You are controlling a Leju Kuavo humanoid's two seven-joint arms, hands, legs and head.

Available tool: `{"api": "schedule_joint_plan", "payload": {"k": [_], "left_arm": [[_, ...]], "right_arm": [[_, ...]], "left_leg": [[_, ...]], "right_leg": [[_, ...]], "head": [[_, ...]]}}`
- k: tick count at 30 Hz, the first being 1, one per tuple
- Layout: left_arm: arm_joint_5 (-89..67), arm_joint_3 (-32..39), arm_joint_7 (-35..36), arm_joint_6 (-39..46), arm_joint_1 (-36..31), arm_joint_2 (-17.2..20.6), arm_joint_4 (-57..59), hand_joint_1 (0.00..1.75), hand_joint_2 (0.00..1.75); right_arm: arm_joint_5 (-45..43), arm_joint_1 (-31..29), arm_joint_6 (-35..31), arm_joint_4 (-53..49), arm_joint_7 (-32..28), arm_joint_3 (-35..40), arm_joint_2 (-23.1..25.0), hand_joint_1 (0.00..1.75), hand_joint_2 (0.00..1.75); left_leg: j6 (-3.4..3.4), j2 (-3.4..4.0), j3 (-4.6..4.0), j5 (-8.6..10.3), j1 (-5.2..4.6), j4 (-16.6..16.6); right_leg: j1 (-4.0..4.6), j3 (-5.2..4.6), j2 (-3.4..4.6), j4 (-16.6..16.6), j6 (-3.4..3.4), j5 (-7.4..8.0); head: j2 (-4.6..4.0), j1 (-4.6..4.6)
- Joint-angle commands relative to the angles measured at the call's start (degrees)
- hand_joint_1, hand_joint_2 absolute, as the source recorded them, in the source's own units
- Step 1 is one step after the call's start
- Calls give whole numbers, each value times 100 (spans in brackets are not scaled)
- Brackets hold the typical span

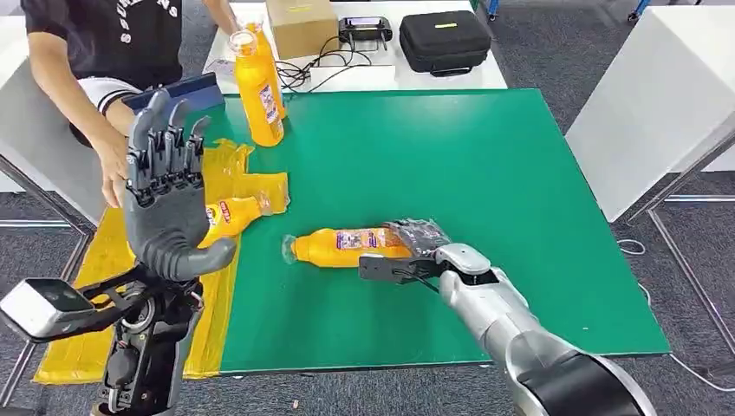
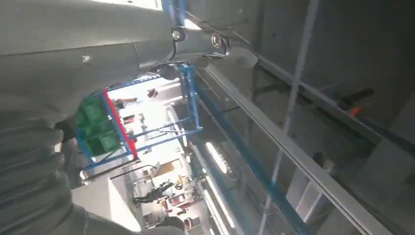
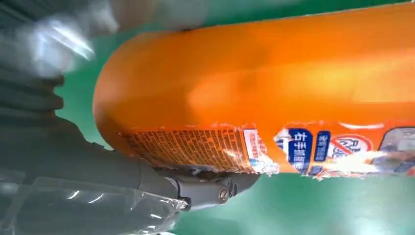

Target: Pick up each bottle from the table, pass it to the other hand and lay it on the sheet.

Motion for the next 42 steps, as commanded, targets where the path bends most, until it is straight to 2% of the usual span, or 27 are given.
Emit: {"api": "schedule_joint_plan", "payload": {"k": [1,3,5,6,8,9,13,14,15,17,20,21,23,25,28,37,38,39,40,42], "left_arm": [[-54,-329,30,106,24,290,-232,0,175],[-46,-351,30,227,94,317,-226,0,175],[-74,-365,30,380,230,346,-248,0,175],[-139,-278,30,323,302,286,-227,0,175],[-231,-429,30,623,414,401,-146,0,175],[-336,-507,30,781,409,436,-26,0,175],[-657,-659,30,1095,449,501,362,0,175],[-906,-642,30,1185,466,442,601,0,175],[-1123,-608,30,1300,473,373,753,0,175],[-1317,-514,40,1321,436,203,1066,0,175],[-1333,-498,70,1290,367,134,1188,0,175],[-1333,-498,70,1290,367,134,1188,0,175],[-1344,-479,76,1275,359,129,1182,0,175],[-1344,-479,76,1275,359,129,1182,0,175],[-1344,-479,76,1275,359,129,1182,0,175],[-1344,-479,76,1275,359,129,1182,0,175],[-1344,-479,76,1275,359,129,1182,0,175],[-1344,-479,76,1275,359,129,1182,0,175],[-1351,-458,97,1236,371,121,1171,0,175],[-1309,-387,312,1091,302,43,1281,0,175]], "right_arm": [[74,-129,-213,477,98,-69,53,175,175],[56,-62,-747,337,140,-146,85,175,175],[-460,113,-1734,-29,-117,-705,172,175,175],[-682,178,-2044,-167,-312,-899,197,175,175],[-1490,551,-2671,-1050,-1076,-1469,208,175,175],[-1965,876,-2851,-1745,-1486,-1654,213,175,175],[-3430,1782,-2983,-3538,-2193,-1939,223,175,175],[-3877,2107,-3254,-4102,-2408,-2029,276,175,175],[-3905,2262,-3450,-4347,-2417,-1984,271,175,175],[-4097,2487,-3567,-4700,-2418,-1982,301,175,175],[-4177,2511,-3582,-4720,-2462,-1976,326,175,175],[-4177,2511,-3582,-4720,-2462,-1976,326,175,175],[-4204,2472,-3583,-4668,-2477,-1978,327,175,175],[-4204,2472,-3583,-4668,-2477,-1978,327,175,175],[-4204,2472,-3583,-4668,-2477,-1978,327,175,175],[-4204,2472,-3583,-4668,-2477,-1978,327,175,175],[-4204,2472,-3583,-4668,-2477,-1978,327,175,175],[-4204,2472,-3583,-4668,-2477,-1978,327,175,175],[-4252,2457,-3596,-4642,-2512,-1978,328,175,175],[-4378,2467,-3527,-4669,-2547,-1925,327,175,175]], "left_leg": [[-12,0,20,-6,3,-3],[-16,8,34,-12,2,-5],[-17,8,36,-13,3,-7],[-20,10,46,-16,1,-8],[-20,10,43,-16,2,-8],[-13,8,21,-9,2,-6],[-19,-3,41,-16,3,-11],[-12,-13,25,-6,3,-12],[-16,-15,31,-11,4,-8],[-14,-38,34,-11,-2,-15],[-18,-32,39,-19,0,-5],[-13,-26,15,-12,0,-4],[-18,-14,30,-22,0,-2],[-12,-17,7,-9,0,-5],[-20,-14,33,-19,1,-4],[-12,-11,16,-11,0,-5],[-26,-3,61,-31,2,-4],[-15,-11,23,-14,2,-3],[-21,-8,44,-24,2,-2],[-14,-10,19,-13,2,-3]], "right_leg": [[4,23,-9,-6,-2,-8],[3,35,-4,-6,-3,-12],[4,38,-4,-8,-3,-13],[3,47,-6,-9,-3,-17],[3,43,-4,-7,-3,-17],[2,22,-2,-5,-2,-9],[4,46,-18,-10,-3,-21],[3,29,-23,-12,-3,-13],[4,36,-26,-9,-4,-20],[-1,42,-47,-12,-4,-25],[1,50,-44,-6,2,-33],[1,23,-32,-6,6,-24],[1,36,-26,-4,6,-28],[0,11,-29,-5,7,-18],[3,37,-32,-6,7,-27],[1,18,-25,-6,9,-19],[4,65,-28,-7,7,-39],[3,27,-27,-6,9,-22],[4,48,-30,-6,8,-32],[3,23,-25,-6,9,-20]], "head": [[0,4],[-2,4],[0,2],[-2,4],[0,2],[-2,6],[-2,0],[0,4],[0,4],[0,0],[-2,4],[-2,2],[0,4],[0,4],[-2,2],[0,2],[0,2],[0,2],[0,2],[0,4]]}}
